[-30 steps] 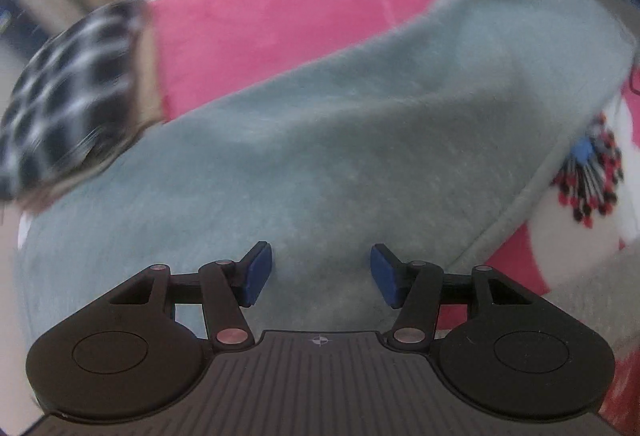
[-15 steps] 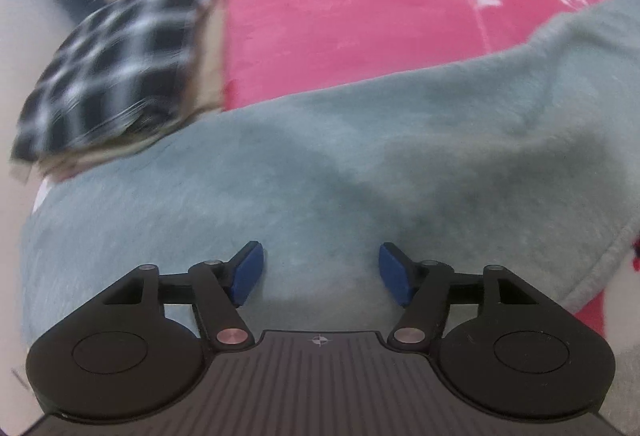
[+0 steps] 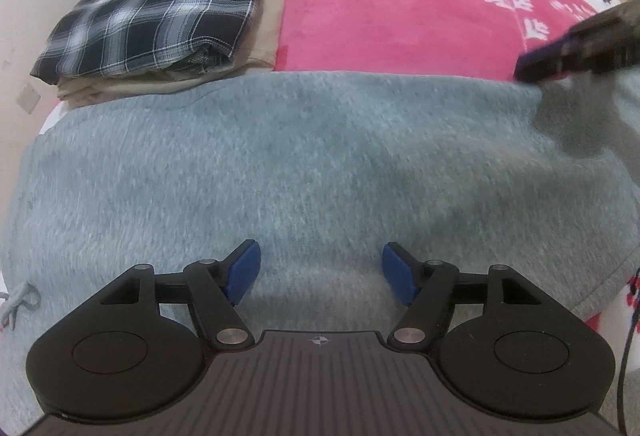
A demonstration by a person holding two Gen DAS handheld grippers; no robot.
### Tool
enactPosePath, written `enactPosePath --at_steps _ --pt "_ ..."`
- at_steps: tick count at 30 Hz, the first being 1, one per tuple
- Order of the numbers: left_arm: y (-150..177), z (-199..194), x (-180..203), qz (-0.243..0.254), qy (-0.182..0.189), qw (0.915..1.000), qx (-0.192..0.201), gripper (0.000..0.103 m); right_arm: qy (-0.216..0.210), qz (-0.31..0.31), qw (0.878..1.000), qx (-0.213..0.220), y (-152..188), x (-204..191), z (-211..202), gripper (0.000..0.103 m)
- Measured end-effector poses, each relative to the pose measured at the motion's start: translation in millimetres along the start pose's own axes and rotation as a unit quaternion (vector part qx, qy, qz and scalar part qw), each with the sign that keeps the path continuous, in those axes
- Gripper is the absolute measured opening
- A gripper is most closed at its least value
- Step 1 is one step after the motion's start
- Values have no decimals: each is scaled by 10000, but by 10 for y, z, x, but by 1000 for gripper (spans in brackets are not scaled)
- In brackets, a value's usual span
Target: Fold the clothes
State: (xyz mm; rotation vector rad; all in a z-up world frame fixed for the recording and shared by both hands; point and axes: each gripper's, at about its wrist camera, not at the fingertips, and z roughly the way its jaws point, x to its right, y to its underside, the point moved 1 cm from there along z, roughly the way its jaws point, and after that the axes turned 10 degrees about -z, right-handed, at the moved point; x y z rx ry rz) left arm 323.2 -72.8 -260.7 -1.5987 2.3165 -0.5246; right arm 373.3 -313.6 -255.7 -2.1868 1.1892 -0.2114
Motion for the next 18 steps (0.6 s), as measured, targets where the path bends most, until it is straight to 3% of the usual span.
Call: enactPosePath --at_steps 4,12,16,18 --pt "19 -3 -17 22 39 10000 15 69 124 -372 9990 -198 127 -169 78 29" --pt "39 14 -26 18 120 9999 82 70 221 -1222 9907 -552 11 -331 191 31" --pt "41 15 -29 20 132 9998 132 70 522 -1689 9829 -522 0 -458 177 3" --pt "46 13 -33 12 139 9998 153 70 805 -1613 9833 -248 -10 -459 83 3"
